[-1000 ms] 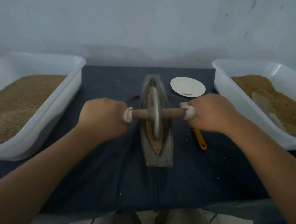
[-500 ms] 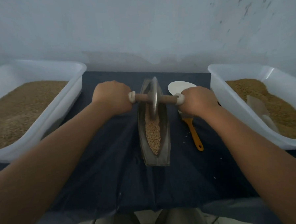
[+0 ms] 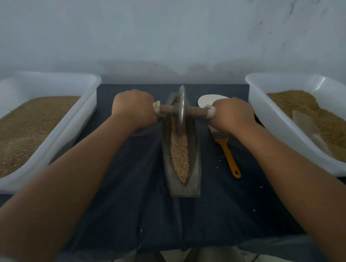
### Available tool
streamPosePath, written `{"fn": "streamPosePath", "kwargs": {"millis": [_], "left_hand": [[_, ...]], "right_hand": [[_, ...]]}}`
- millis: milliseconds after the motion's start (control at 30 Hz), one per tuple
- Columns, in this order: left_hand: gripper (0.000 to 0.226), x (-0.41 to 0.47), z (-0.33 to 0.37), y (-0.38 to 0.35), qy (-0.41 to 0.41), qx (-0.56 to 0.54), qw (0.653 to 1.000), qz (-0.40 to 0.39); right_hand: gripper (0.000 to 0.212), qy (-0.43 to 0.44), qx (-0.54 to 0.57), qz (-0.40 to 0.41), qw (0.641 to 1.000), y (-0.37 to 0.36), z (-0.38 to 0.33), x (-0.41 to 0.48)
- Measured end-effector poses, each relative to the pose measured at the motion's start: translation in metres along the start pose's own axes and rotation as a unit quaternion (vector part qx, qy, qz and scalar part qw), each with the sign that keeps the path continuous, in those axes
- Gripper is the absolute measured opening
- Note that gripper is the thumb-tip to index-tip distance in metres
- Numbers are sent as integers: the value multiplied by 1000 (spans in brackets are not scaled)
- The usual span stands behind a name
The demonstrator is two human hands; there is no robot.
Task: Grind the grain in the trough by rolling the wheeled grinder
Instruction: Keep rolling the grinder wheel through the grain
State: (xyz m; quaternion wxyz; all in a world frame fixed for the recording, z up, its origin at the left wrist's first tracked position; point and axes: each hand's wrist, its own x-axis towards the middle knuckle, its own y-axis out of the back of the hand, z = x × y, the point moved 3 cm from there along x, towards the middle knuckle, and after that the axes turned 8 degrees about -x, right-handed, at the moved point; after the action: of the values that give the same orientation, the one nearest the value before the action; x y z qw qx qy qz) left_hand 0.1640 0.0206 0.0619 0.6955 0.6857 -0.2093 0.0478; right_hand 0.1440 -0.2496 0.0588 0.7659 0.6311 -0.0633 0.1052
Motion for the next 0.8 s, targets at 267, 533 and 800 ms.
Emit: {"fn": "streamPosePath", "kwargs": {"millis": [267, 533, 800], "left_hand": [[39, -107, -2, 12, -50, -4, 998, 40], [41, -27, 0, 2, 4, -10, 1000, 12], [32, -75, -2, 3, -1, -29, 1000, 0]], "right_hand": [[34, 117, 30, -45, 992, 15, 14, -68], [36, 19, 14, -8, 1000, -4, 3, -14], [30, 83, 18, -56, 995, 14, 10, -42]]}}
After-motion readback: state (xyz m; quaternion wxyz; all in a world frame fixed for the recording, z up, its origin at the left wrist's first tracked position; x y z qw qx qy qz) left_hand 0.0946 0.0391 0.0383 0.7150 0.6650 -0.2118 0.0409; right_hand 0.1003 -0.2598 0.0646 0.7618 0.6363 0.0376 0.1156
